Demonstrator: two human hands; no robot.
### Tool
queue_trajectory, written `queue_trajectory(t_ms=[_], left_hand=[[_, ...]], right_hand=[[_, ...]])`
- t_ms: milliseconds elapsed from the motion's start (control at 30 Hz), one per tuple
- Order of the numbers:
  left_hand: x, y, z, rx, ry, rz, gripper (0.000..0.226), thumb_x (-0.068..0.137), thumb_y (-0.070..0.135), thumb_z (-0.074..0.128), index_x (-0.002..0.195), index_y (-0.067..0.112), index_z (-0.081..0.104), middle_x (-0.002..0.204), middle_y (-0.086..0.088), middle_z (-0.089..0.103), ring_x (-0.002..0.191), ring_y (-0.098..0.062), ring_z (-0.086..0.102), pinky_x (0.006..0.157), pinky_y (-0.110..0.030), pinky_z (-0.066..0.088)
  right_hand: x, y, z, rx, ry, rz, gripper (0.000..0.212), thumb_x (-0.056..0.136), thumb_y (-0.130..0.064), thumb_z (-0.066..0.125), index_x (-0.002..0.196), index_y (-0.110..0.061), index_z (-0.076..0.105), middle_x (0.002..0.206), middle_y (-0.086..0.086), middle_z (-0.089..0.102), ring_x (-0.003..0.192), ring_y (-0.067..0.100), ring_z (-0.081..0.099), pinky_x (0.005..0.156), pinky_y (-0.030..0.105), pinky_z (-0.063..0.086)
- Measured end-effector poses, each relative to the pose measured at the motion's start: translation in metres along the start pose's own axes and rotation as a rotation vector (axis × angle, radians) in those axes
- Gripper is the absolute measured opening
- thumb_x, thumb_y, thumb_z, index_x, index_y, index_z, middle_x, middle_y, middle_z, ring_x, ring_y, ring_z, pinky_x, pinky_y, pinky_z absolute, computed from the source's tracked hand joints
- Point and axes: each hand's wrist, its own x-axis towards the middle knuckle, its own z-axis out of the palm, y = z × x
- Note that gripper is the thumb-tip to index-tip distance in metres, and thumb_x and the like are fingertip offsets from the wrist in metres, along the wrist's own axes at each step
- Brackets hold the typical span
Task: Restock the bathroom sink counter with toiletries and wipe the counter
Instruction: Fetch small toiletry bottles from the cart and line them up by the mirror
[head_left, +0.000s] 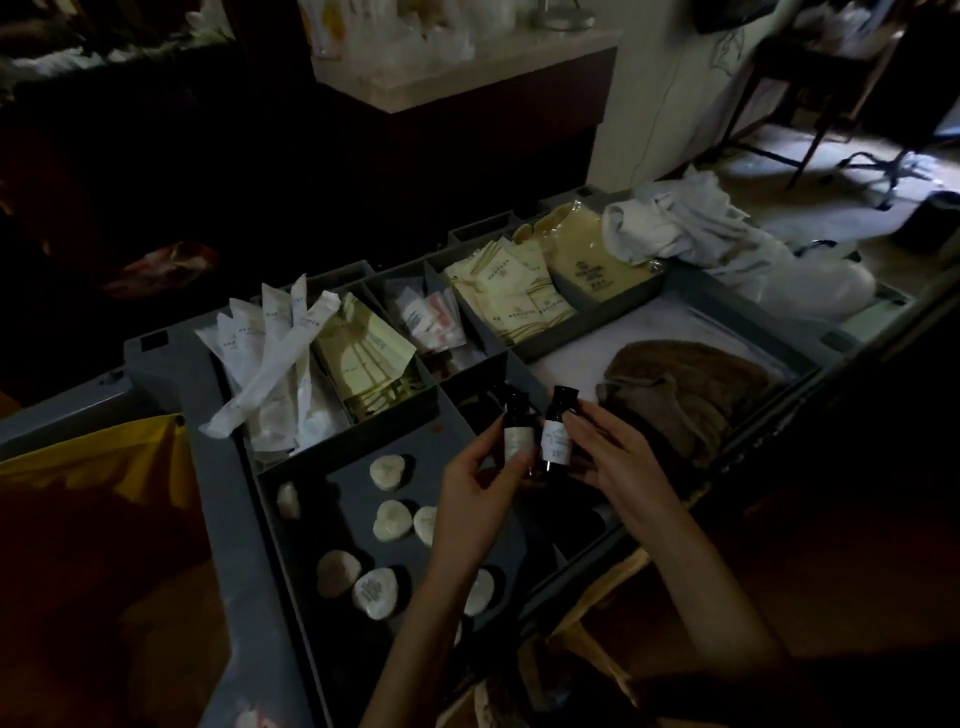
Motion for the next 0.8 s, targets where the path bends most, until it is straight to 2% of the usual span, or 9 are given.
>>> queue_trajectory(t_ms=[67, 167, 233, 333, 467, 533, 633, 700, 800], left_hand=[[-0.004, 0.006, 0.009, 0.012, -0.057, 0.003, 0.037, 0.093, 0.013, 0.058, 0.124, 0.032, 0.052, 0.114, 0.010, 0.067, 0.100, -0.008, 0.067, 0.082, -0.025, 0.056], [-0.012, 0.018, 0.024, 0.046, -0.145, 0.024, 0.035, 0.091, 0.011, 0.061, 0.111, 0.039, 0.058, 0.106, 0.010, 0.070, 0.094, -0.008, 0.069, 0.077, -0.024, 0.055], [-0.023, 0.025, 0.038, 0.026, -0.229, 0.022, 0.034, 0.089, 0.009, 0.062, 0.111, 0.034, 0.062, 0.103, 0.006, 0.073, 0.093, -0.009, 0.070, 0.074, -0.020, 0.054], [-0.044, 0.032, 0.063, -0.026, -0.364, -0.027, 0.037, 0.086, 0.008, 0.066, 0.121, 0.019, 0.064, 0.103, 0.003, 0.074, 0.092, -0.012, 0.070, 0.072, -0.018, 0.054], [-0.073, 0.030, 0.094, -0.027, -0.481, -0.100, 0.045, 0.080, 0.007, 0.071, 0.124, 0.012, 0.062, 0.107, -0.003, 0.073, 0.097, -0.014, 0.069, 0.078, -0.022, 0.056], [-0.095, 0.025, 0.110, -0.023, -0.558, -0.161, 0.043, 0.079, 0.007, 0.071, 0.120, 0.016, 0.064, 0.107, -0.004, 0.073, 0.098, -0.015, 0.069, 0.081, -0.026, 0.056], [-0.128, 0.016, 0.134, 0.011, -0.691, -0.186, 0.037, 0.080, 0.001, 0.070, 0.104, 0.030, 0.065, 0.092, 0.010, 0.074, 0.090, -0.006, 0.070, 0.080, -0.024, 0.056], [-0.154, 0.010, 0.149, 0.031, -0.767, -0.232, 0.040, 0.082, 0.002, 0.070, 0.110, 0.029, 0.061, 0.092, 0.015, 0.070, 0.088, -0.002, 0.069, 0.077, -0.023, 0.057], [-0.198, 0.008, 0.161, -0.002, -0.867, -0.301, 0.045, 0.084, 0.001, 0.066, 0.126, 0.013, 0.057, 0.097, 0.008, 0.070, 0.086, -0.005, 0.069, 0.071, -0.021, 0.057]], right_hand=[[-0.012, -0.005, -0.008, 0.010, 0.062, -0.002, 0.019, 0.088, -0.018, 0.062, 0.106, -0.023, 0.066, 0.094, -0.007, 0.074, 0.087, 0.008, 0.070, 0.067, 0.024, 0.057], [-0.035, -0.013, -0.024, 0.001, 0.125, -0.031, 0.015, 0.086, -0.019, 0.064, 0.097, -0.028, 0.067, 0.100, -0.004, 0.072, 0.089, 0.008, 0.069, 0.068, 0.026, 0.057], [-0.058, -0.021, -0.038, 0.025, 0.182, -0.064, 0.020, 0.080, -0.025, 0.068, 0.099, -0.031, 0.066, 0.101, -0.005, 0.071, 0.090, 0.009, 0.069, 0.066, 0.026, 0.057], [-0.096, -0.028, -0.062, 0.061, 0.256, -0.134, 0.034, 0.072, -0.033, 0.067, 0.106, -0.031, 0.065, 0.099, -0.007, 0.072, 0.092, 0.011, 0.070, 0.067, 0.027, 0.057], [-0.156, -0.025, -0.093, 0.071, 0.371, -0.169, 0.023, 0.079, -0.023, 0.064, 0.099, -0.032, 0.067, 0.096, -0.008, 0.073, 0.092, 0.011, 0.070, 0.070, 0.029, 0.058], [-0.193, -0.018, -0.108, 0.079, 0.432, -0.144, 0.023, 0.082, -0.021, 0.062, 0.103, -0.029, 0.066, 0.098, -0.005, 0.073, 0.092, 0.011, 0.070, 0.072, 0.028, 0.058], [-0.251, -0.006, -0.122, 0.091, 0.530, -0.148, 0.036, 0.082, -0.026, 0.061, 0.118, -0.020, 0.063, 0.107, 0.003, 0.072, 0.097, 0.019, 0.069, 0.074, 0.028, 0.056], [-0.289, 0.003, -0.128, 0.098, 0.617, -0.157, 0.033, 0.084, -0.022, 0.060, 0.116, -0.016, 0.065, 0.105, 0.003, 0.073, 0.096, 0.020, 0.069, 0.073, 0.028, 0.056], [-0.341, 0.015, -0.129, 0.088, 0.721, -0.161, 0.028, 0.085, -0.016, 0.059, 0.111, -0.017, 0.067, 0.102, 0.003, 0.074, 0.093, 0.018, 0.070, 0.075, 0.029, 0.057]])
